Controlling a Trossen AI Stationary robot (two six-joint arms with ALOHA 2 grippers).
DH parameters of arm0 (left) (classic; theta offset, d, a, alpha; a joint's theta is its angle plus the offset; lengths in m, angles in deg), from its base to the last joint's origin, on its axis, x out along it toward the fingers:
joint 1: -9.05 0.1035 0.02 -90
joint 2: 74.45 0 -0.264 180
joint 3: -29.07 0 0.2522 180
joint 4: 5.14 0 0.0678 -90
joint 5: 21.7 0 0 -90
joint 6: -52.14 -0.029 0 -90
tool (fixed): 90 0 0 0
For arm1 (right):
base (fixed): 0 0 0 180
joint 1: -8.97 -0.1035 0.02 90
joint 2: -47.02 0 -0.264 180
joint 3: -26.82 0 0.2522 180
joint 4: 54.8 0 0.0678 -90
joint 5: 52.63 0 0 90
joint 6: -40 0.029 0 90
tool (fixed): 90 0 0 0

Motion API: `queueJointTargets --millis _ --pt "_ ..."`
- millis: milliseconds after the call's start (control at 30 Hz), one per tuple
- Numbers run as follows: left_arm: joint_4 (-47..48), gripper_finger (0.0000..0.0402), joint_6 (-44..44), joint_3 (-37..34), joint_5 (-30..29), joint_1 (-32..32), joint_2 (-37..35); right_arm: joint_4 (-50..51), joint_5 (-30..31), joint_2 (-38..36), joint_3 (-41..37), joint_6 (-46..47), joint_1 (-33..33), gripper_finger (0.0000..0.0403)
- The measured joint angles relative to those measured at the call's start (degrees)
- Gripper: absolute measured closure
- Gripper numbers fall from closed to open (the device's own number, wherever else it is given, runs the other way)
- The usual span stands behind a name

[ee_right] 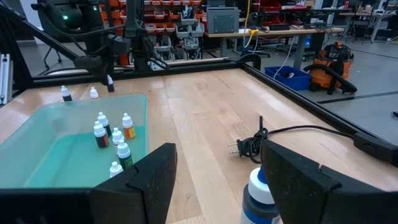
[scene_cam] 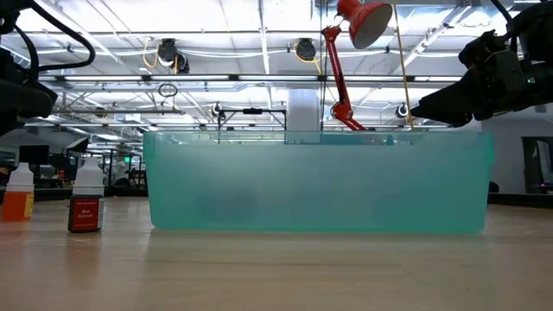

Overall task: Pick & Place food coloring
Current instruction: Put the small purple food coloring bottle into the light blue bin

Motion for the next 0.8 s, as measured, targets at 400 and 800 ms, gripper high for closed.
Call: queueJointTargets --millis 400,800 --pt "-1.0 0.0355 -1.5 0.3 0.9 0.0 -0.2 0.0 0.0 0.0 0.0 0.0 0.0 0.0181" --pt "4.0 0.0355 -23.0 18.5 -14.9 7.1 -0.1 0.0 0.0 0.0 0.0 0.0 0.0 0.0181"
